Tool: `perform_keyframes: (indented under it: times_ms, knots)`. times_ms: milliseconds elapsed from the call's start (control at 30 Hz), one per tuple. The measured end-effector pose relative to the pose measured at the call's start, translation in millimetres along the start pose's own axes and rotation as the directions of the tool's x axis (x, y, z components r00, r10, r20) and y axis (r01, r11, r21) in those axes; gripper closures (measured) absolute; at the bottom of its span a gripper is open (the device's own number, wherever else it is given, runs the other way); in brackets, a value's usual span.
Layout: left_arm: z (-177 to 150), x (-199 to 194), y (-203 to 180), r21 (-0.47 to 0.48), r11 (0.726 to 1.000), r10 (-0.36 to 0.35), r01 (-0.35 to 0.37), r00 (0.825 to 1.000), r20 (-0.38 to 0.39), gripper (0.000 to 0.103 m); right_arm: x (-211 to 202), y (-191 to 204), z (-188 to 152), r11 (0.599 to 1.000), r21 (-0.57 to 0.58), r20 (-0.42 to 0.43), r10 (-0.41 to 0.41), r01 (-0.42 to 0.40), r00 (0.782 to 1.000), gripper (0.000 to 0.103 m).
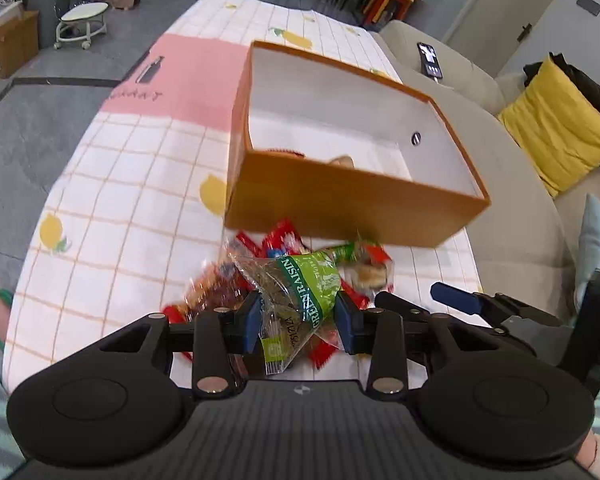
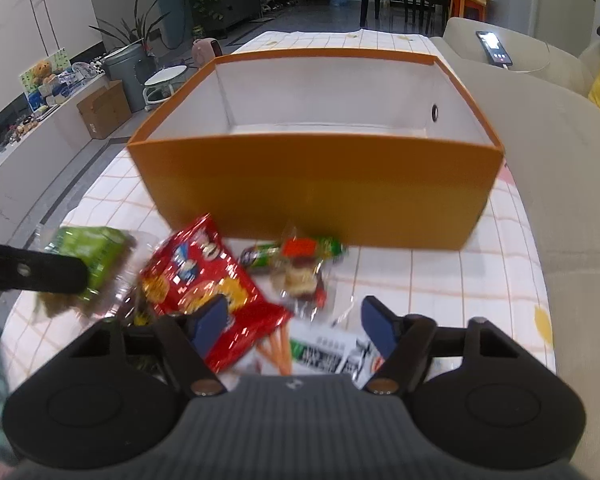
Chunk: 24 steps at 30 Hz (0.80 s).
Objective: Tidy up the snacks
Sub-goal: 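Grasp the green raisin bag with the left tool while the right grasps a clear bag with red snack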
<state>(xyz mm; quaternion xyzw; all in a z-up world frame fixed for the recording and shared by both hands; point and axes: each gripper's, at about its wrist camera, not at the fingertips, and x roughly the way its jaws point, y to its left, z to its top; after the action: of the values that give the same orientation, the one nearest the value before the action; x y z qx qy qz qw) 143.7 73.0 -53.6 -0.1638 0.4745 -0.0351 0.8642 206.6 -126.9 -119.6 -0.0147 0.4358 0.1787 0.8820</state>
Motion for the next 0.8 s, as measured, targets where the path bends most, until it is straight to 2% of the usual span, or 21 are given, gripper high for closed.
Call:
perform_keyframes:
  times_ms: [233, 300, 433, 567, 800]
  knots:
    - [11, 13, 1, 0.005, 1.0, 0.013, -0.013, 1.0, -0.012, 0.06, 27, -2, 16, 1.0, 0.022, -0.026, 0.013, -0.012, 1.0, 0.04]
    - [12, 16, 2, 0.007, 1.0, 0.016, -0.016, 1.0, -0.015, 0.06, 35, -2, 20, 1.0, 0.022, -0.04, 0.008, -0.007, 0.999, 0.046]
    - [14, 20, 5, 0.005, 1.0, 0.025, -0.024, 0.999, -0.026, 0.06, 46, -3, 23, 0.999, 0.032, -0.065, 0.004, -0.002, 0.998, 0.05]
    - [16, 25, 6, 0.002, 1.0, 0.025, -0.025, 0.999, -0.04, 0.06, 53, -6, 24, 0.999, 0.043, -0.081, 0.022, -0.018, 0.996, 0.059]
    - [16, 25, 0, 0.016, 1.0, 0.022, -0.021, 0.999, -0.043, 0.06, 45, -10, 24, 0.999, 0.045, -0.064, 0.03, -0.027, 0.998, 0.067]
